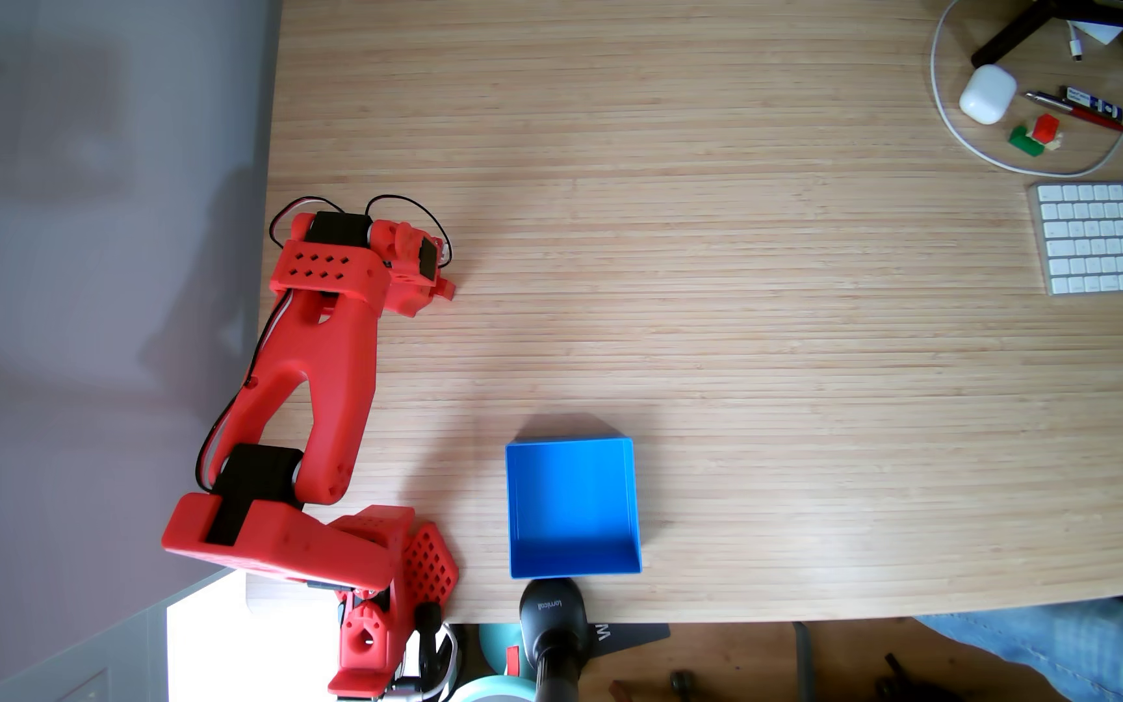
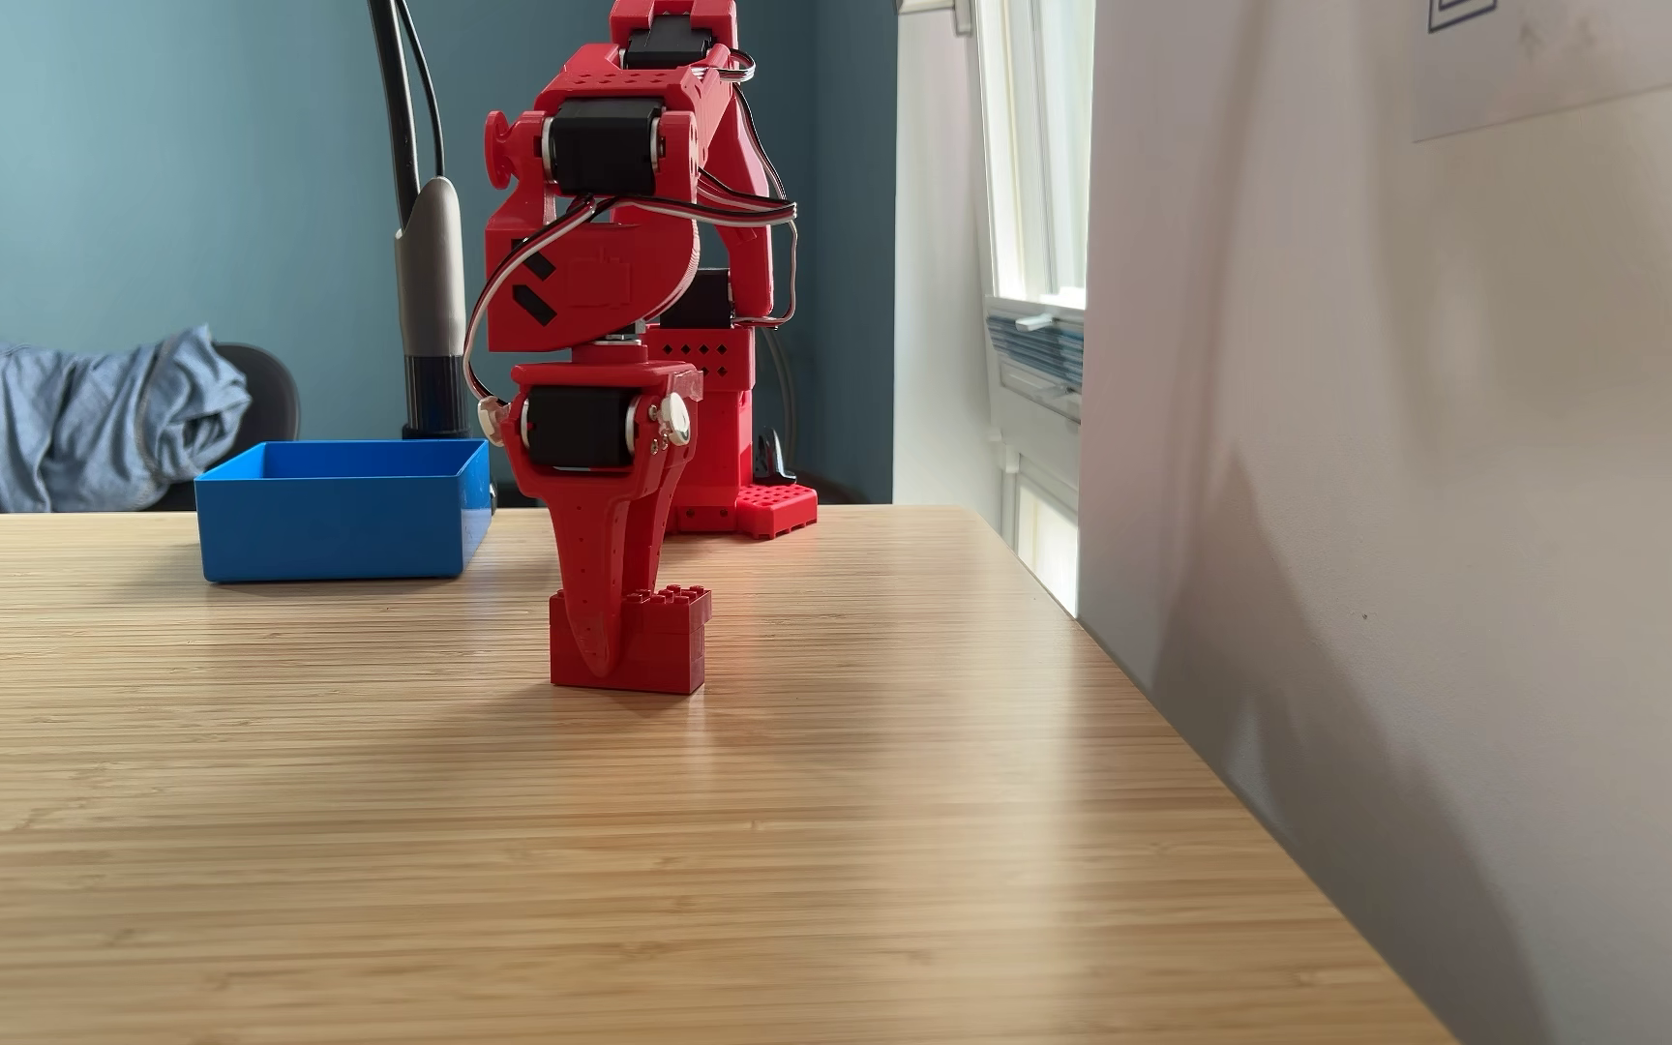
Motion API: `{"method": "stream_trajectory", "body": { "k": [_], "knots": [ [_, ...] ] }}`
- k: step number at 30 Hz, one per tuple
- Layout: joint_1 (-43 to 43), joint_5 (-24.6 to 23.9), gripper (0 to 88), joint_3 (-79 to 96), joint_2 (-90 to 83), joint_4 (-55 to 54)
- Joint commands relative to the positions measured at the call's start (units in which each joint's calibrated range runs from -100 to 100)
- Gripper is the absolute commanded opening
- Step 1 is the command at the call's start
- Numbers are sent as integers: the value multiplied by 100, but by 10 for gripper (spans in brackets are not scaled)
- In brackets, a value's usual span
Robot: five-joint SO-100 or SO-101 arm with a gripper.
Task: Put the red lego brick in blue bin
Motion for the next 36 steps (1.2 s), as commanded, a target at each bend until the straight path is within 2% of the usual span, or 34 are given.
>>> {"method": "stream_trajectory", "body": {
  "k": [1,8,12,17,25,36],
  "knots": [
    [38,24,1,-452,-197,209],
    [363,117,1,-615,-230,932],
    [730,117,1,-1804,-238,1971],
    [1178,210,1,-2357,-611,2491],
    [2144,523,1,-1069,-2094,2572],
    [3875,1368,1,601,-3445,2548]
  ]
}}
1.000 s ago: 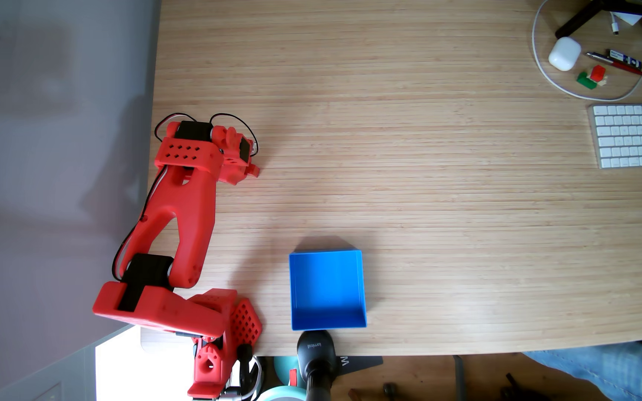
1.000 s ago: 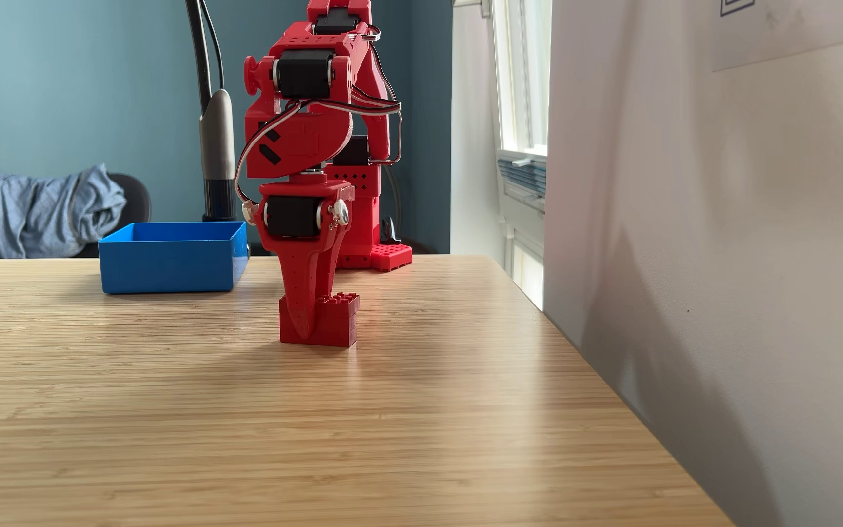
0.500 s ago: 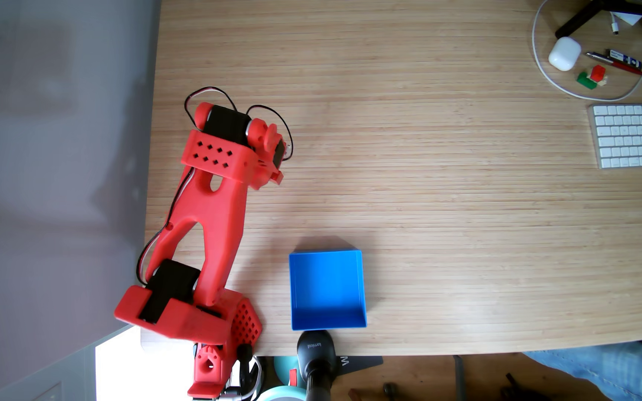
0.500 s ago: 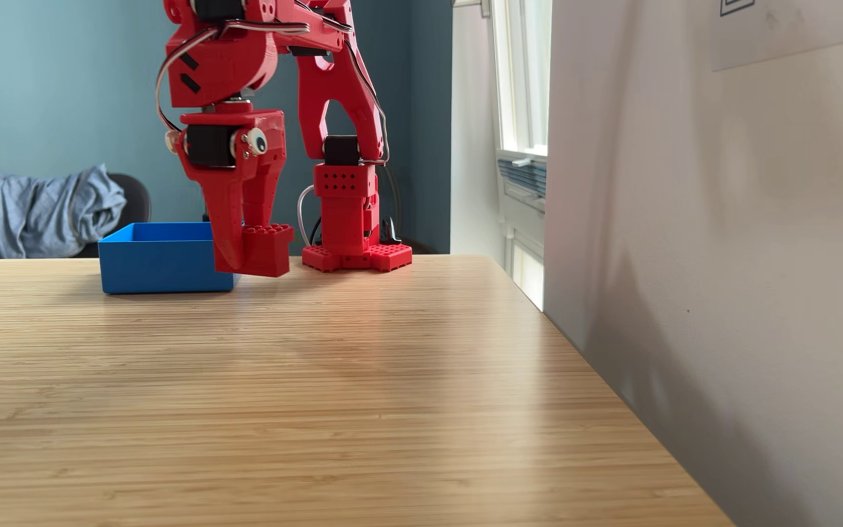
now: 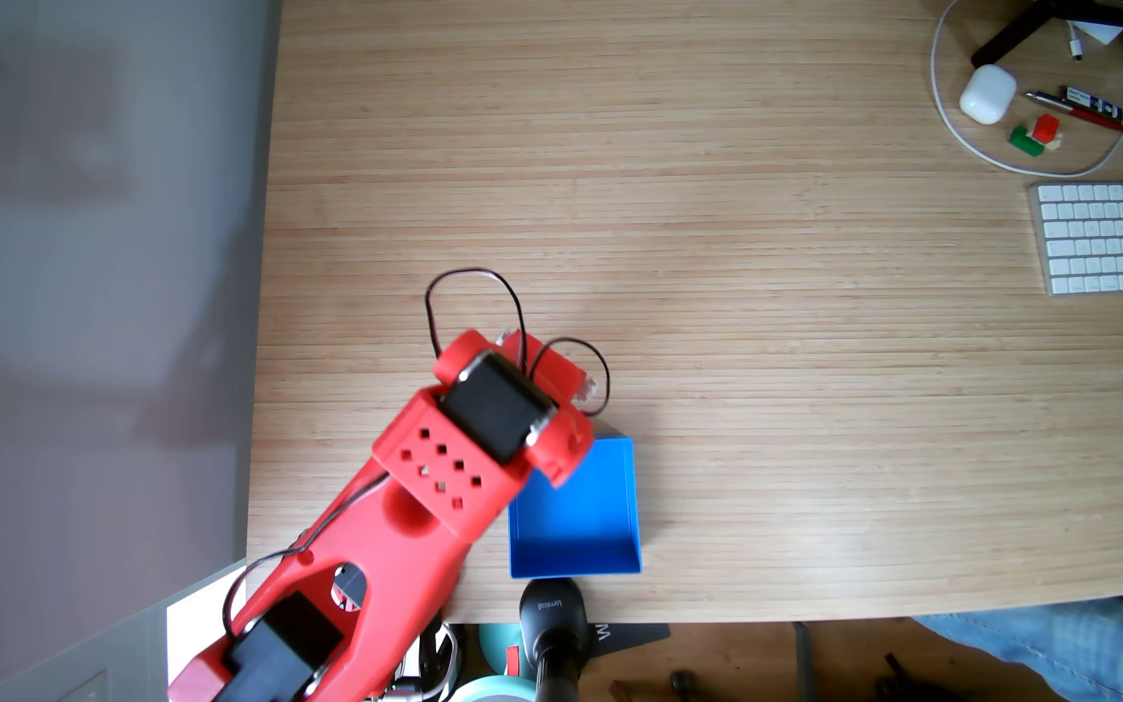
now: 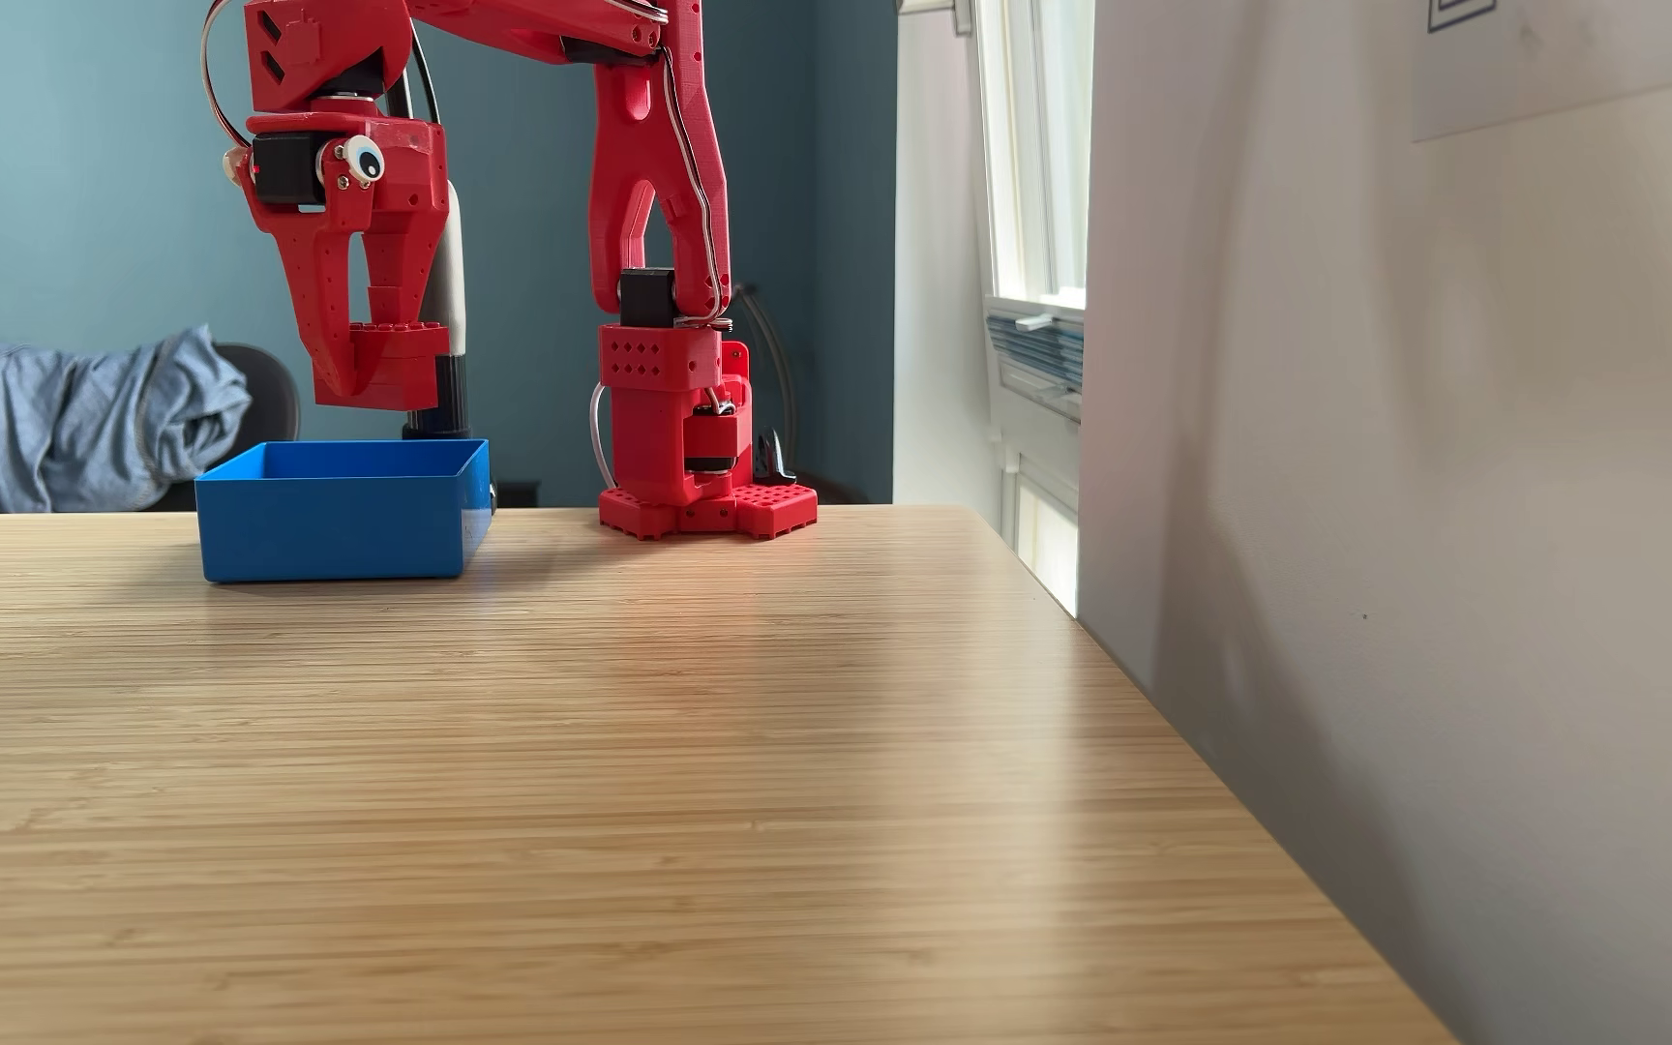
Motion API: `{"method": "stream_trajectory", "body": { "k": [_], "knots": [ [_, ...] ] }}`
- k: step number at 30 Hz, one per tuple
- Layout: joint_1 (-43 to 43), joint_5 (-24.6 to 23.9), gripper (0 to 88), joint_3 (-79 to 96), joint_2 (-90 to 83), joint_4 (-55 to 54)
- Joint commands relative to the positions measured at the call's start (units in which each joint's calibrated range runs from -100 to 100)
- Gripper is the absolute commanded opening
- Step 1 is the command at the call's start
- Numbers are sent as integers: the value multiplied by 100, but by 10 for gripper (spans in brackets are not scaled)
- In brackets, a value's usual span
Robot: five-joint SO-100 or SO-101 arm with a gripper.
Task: Put the red lego brick in blue bin
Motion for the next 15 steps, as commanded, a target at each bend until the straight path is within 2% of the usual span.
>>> {"method": "stream_trajectory", "body": {
  "k": [1,11,15],
  "knots": [
    [666,410,1,413,-899,51],
    [2109,1377,1,1039,-1097,-38],
    [2563,1665,1,1375,-1097,-404]
  ]
}}
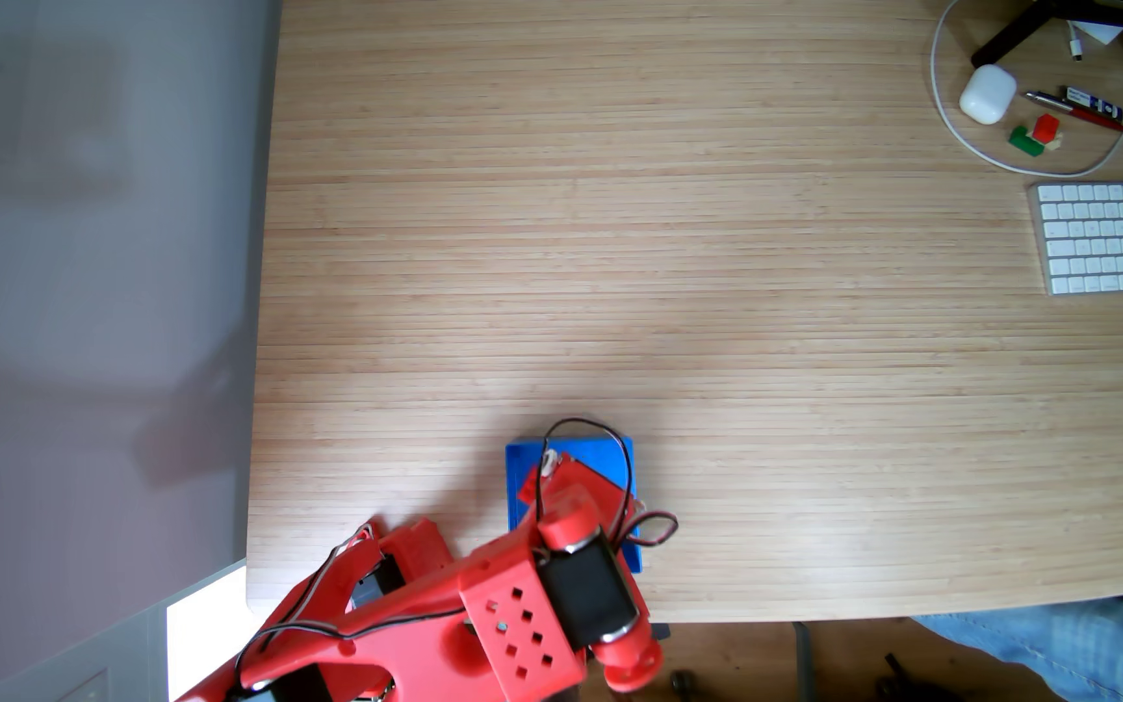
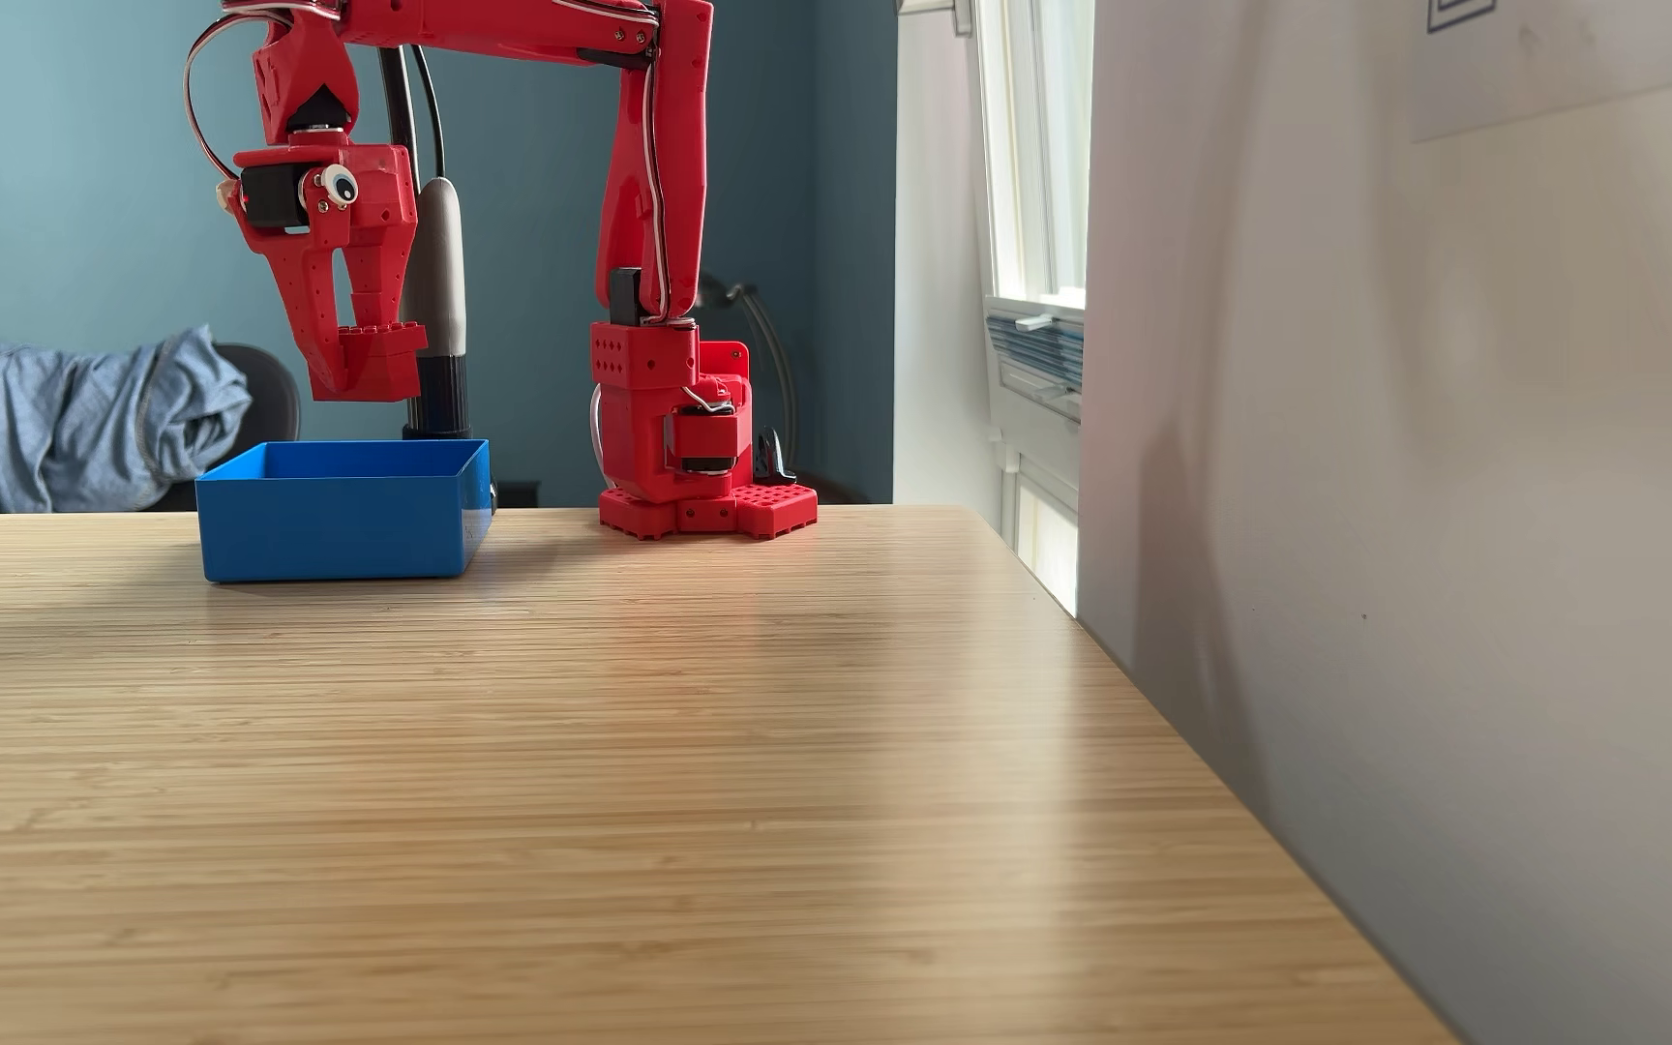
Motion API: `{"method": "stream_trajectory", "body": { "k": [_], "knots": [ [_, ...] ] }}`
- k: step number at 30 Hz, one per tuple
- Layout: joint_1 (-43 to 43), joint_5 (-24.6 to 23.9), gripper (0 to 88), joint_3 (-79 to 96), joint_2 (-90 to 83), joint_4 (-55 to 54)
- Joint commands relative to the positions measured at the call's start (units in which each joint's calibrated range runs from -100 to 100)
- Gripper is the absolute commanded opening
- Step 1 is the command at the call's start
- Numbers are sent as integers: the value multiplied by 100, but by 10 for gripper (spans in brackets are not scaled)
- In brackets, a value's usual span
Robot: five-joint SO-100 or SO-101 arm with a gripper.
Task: Put the red lego brick in blue bin
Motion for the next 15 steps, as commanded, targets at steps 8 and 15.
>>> {"method": "stream_trajectory", "body": {
  "k": [8,15],
  "knots": [
    [991,645,1,989,-417,-1526],
    [998,689,1,1669,-417,-2224]
  ]
}}
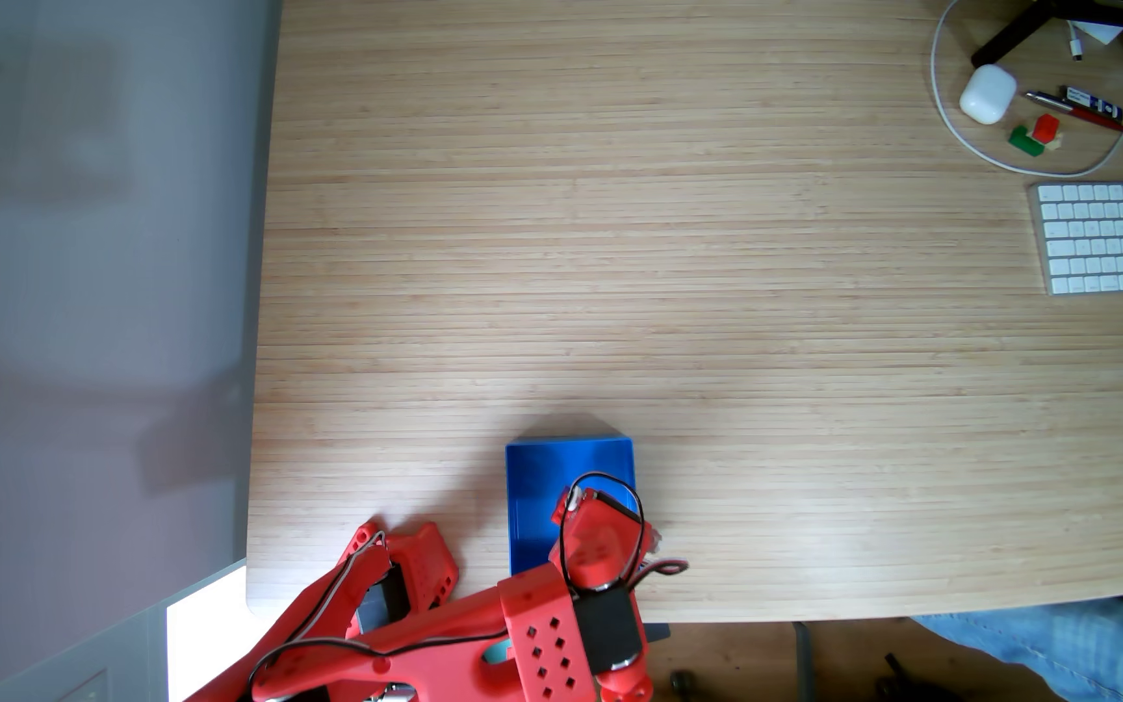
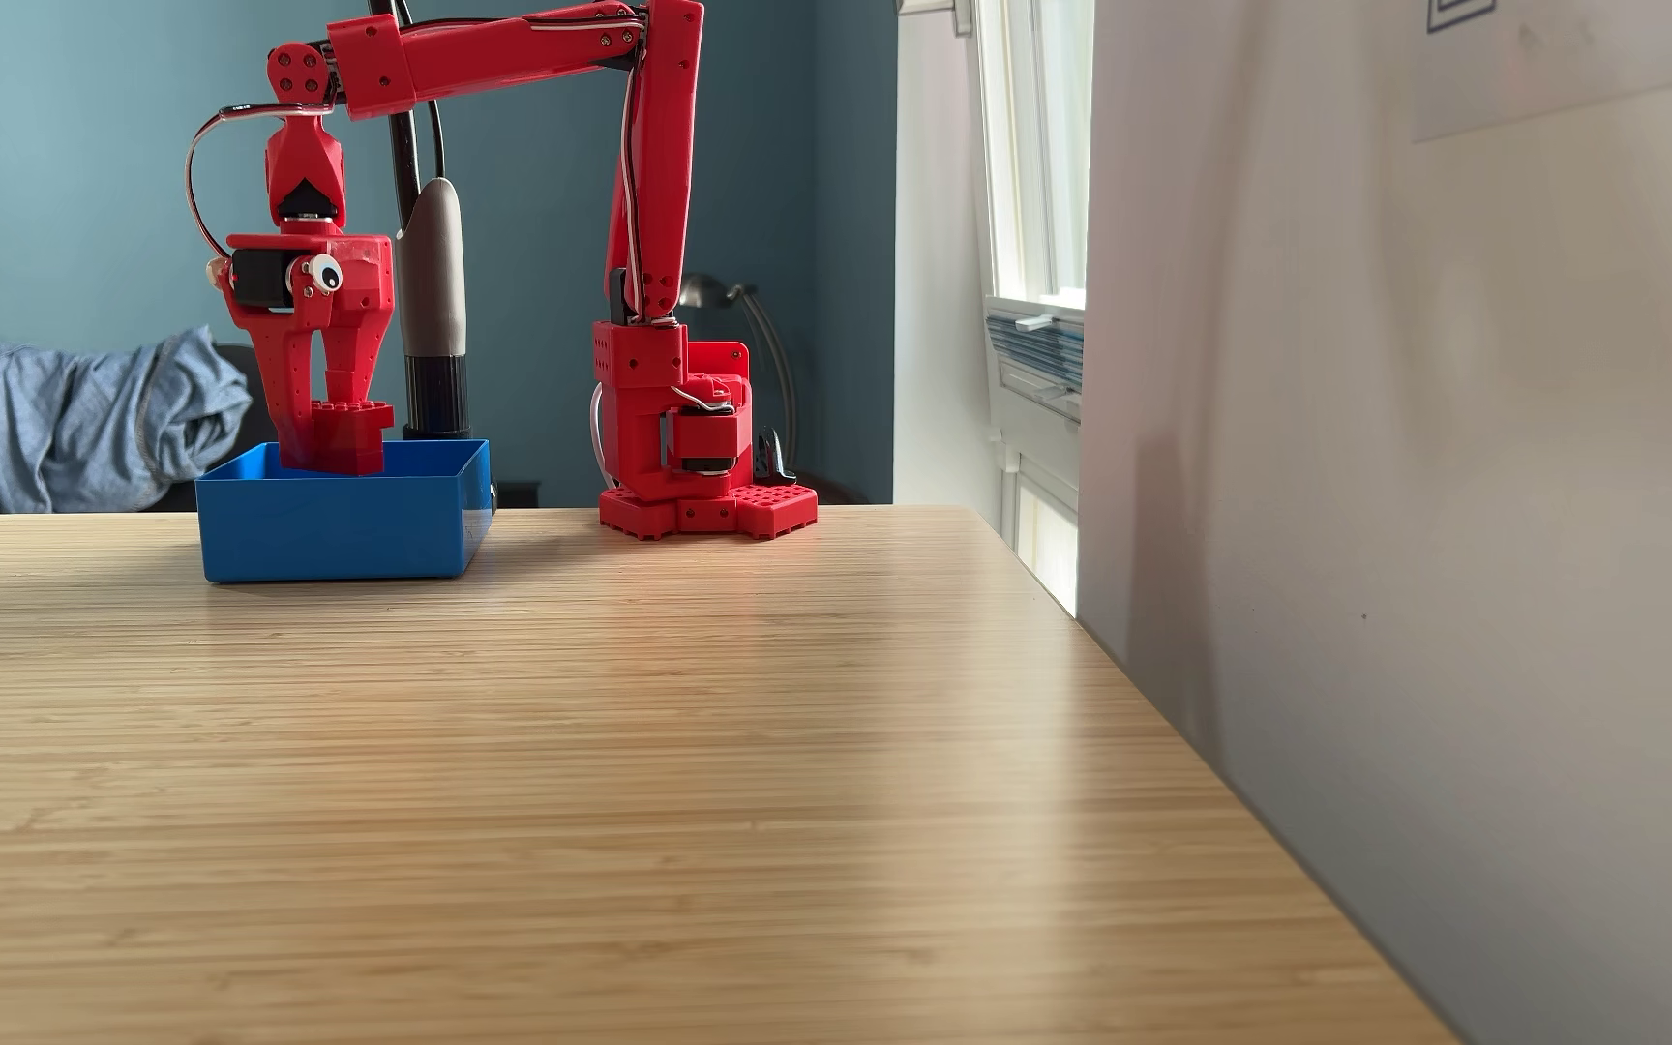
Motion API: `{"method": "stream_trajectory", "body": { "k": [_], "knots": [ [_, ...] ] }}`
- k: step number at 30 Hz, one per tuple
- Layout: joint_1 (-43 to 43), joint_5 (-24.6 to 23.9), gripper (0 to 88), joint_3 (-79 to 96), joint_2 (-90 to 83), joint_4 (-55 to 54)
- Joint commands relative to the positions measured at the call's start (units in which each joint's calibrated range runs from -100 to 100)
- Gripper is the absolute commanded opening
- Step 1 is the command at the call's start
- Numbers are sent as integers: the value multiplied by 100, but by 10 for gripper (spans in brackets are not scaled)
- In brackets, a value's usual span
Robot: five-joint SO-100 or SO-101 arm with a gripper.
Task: Put the red lego brick in blue bin
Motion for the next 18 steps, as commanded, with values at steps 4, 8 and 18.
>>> {"method": "stream_trajectory", "body": {
  "k": [4,8,18],
  "knots": [
    [7,20,1,567,-392,-718],
    [-29,20,1,912,-392,-1026],
    [-79,20,1,1030,-392,-1083]
  ]
}}
